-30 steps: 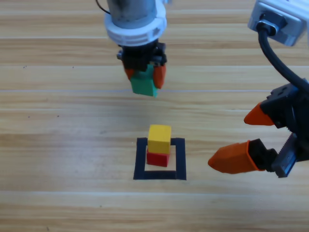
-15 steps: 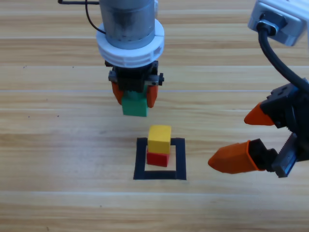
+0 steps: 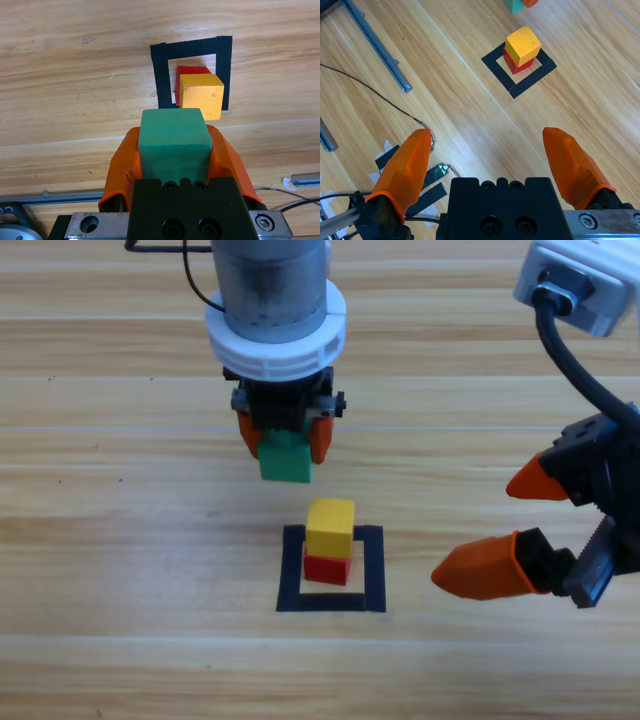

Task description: Stack the blocks in the rectangular block: red at the bottom, yellow in the middle, green on top

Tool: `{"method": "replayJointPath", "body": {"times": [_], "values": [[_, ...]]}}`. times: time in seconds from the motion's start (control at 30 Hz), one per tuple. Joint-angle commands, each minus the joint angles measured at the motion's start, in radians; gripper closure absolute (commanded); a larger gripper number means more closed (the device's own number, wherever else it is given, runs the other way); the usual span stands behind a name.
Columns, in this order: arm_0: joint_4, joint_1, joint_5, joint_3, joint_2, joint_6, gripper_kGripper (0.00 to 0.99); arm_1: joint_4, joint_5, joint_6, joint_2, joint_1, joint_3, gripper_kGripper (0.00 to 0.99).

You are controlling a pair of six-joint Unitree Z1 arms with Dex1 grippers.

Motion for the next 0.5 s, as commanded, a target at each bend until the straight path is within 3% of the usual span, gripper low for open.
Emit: {"method": "replayJointPath", "body": {"times": [0.03,0.5], "values": [[0.008,-0.024,-0.007,-0.02,0.081,-0.019,0.99,0.013,-0.02,0.008,0.005,0.027,0.029,0.004],[0.008,-0.054,-0.015,-0.066,0.126,-0.037,0.99,0.013,-0.02,0.008,0.005,0.027,0.029,0.004]]}}
